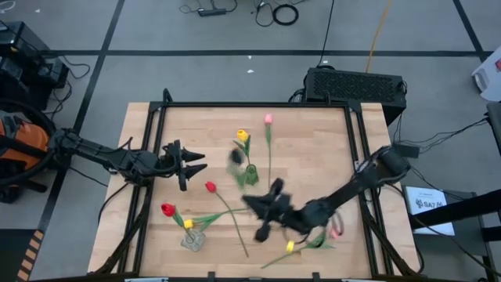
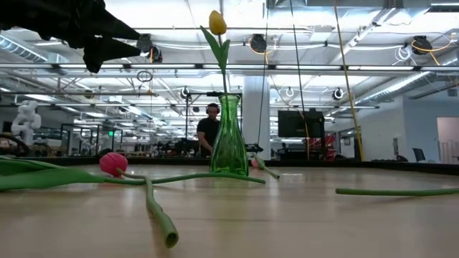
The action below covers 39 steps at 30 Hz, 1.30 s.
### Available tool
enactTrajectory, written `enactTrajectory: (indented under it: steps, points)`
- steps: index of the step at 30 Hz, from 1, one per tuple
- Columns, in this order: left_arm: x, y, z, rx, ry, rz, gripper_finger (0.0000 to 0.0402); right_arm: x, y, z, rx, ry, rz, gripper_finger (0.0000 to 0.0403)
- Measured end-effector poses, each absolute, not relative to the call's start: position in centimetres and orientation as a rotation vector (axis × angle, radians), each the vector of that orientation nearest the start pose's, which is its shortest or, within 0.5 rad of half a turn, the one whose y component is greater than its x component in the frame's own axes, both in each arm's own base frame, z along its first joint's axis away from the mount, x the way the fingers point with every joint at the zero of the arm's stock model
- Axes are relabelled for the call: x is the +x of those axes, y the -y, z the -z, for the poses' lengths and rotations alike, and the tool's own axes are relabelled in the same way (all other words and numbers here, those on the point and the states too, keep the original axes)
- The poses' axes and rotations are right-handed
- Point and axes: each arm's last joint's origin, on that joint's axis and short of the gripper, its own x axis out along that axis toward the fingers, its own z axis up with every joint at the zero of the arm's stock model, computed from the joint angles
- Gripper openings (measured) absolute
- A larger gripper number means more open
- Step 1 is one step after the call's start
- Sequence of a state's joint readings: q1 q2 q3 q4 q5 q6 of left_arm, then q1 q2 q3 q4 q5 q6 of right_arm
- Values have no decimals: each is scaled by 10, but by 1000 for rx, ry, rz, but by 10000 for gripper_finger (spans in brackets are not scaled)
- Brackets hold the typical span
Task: Sort flowers into vase by color
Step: Put the top black tulip into the transparent vase
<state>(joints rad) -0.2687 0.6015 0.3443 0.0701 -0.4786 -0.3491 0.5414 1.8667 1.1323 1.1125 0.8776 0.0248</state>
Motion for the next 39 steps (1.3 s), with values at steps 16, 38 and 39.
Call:
enactTrajectory:
  steps: [16,38,39]
  points:
    - [145,26,-231,-129,-156,-226,196,471,-203,-240,176,399,68,0]
    - [145,26,-231,-128,-159,-231,196,533,-217,-198,219,370,-79,1]
    - [145,26,-231,-128,-159,-231,196,533,-217,-198,218,367,-78,3]
